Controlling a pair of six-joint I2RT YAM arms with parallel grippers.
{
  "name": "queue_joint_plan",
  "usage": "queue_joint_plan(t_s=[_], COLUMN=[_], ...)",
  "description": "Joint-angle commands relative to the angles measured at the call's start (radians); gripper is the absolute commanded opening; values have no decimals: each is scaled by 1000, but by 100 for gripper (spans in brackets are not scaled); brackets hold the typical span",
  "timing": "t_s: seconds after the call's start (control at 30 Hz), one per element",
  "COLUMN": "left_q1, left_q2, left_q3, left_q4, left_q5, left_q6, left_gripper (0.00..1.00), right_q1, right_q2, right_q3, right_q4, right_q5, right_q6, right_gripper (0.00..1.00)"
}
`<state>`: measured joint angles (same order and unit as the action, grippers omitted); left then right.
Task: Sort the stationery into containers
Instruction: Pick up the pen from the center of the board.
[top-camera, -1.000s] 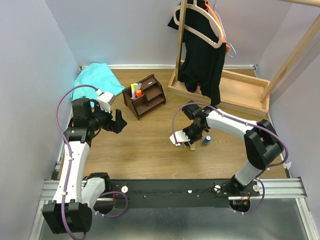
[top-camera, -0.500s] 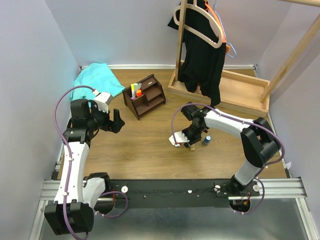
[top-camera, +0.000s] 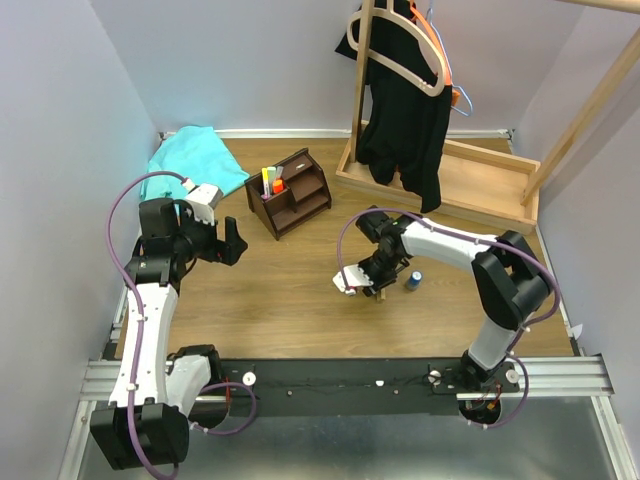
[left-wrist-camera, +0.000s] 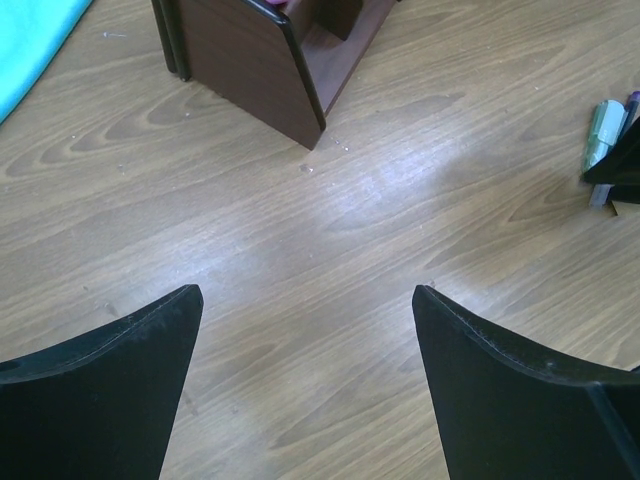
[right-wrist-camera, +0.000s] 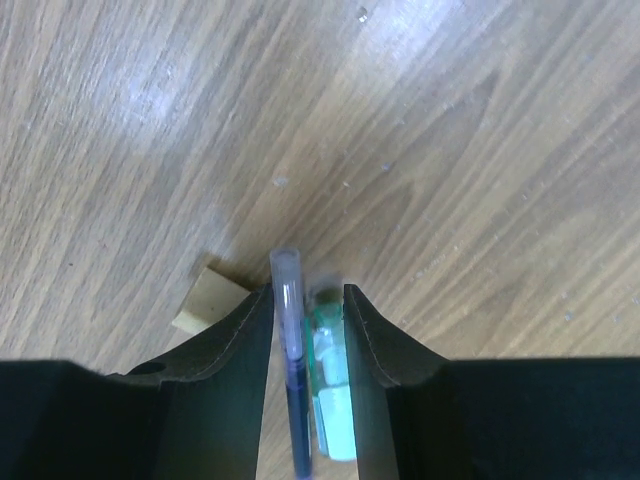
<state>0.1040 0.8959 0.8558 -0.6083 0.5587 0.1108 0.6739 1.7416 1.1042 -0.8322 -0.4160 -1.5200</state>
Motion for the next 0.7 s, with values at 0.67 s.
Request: queue_joint_plan(t_s=[0.67], left_q1=[5], left_q2=[31], left_q3=[-18], left_q4=[36], left_q5=[-5], left_q6=[-17], left_gripper=[95], right_q1=[36], right_q2=[79], right_q3=[-20], right_q4=[-33], right_q5=[11], right_q6=[32], right_gripper=[15])
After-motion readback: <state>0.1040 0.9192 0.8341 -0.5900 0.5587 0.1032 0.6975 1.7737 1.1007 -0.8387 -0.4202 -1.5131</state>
